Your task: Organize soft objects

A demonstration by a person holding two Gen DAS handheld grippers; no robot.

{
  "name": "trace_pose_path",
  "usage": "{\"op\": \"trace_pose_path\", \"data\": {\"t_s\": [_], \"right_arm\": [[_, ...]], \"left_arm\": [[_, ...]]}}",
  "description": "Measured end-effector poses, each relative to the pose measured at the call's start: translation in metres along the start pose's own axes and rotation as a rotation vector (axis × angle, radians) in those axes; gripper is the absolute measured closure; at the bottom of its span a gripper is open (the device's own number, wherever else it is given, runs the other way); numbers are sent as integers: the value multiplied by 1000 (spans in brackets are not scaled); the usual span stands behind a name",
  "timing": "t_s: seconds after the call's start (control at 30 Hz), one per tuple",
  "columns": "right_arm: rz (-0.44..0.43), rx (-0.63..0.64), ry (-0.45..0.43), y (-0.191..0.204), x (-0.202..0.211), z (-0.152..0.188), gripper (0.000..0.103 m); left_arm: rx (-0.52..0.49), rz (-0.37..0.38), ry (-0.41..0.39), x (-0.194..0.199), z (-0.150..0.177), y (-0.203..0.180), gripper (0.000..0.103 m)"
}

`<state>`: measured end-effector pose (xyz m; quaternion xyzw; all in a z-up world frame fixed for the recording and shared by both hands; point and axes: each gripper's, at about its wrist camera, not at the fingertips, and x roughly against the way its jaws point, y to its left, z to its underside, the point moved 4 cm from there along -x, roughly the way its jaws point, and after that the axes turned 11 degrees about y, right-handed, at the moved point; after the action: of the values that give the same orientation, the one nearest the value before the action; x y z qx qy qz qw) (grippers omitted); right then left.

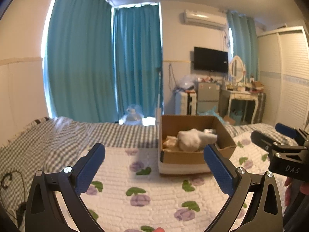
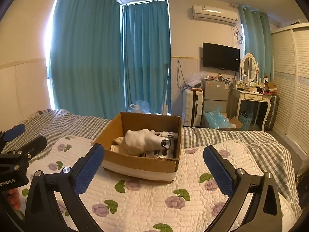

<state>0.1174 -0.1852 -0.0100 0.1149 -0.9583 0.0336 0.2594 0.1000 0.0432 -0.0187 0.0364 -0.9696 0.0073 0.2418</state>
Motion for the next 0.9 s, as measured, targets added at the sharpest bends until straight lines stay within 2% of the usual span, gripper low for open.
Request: {"op": "trace_pose_path", "data": {"t_s": [0.27,0.9], "right_arm": [[2,-9,4,-4,6,-3,0],[-1,-13,8,-2,3,-2,0]], "left_arm": [[12,2,-12,6,3,3,0],[-5,2,19,-1,9,1,0]]}}
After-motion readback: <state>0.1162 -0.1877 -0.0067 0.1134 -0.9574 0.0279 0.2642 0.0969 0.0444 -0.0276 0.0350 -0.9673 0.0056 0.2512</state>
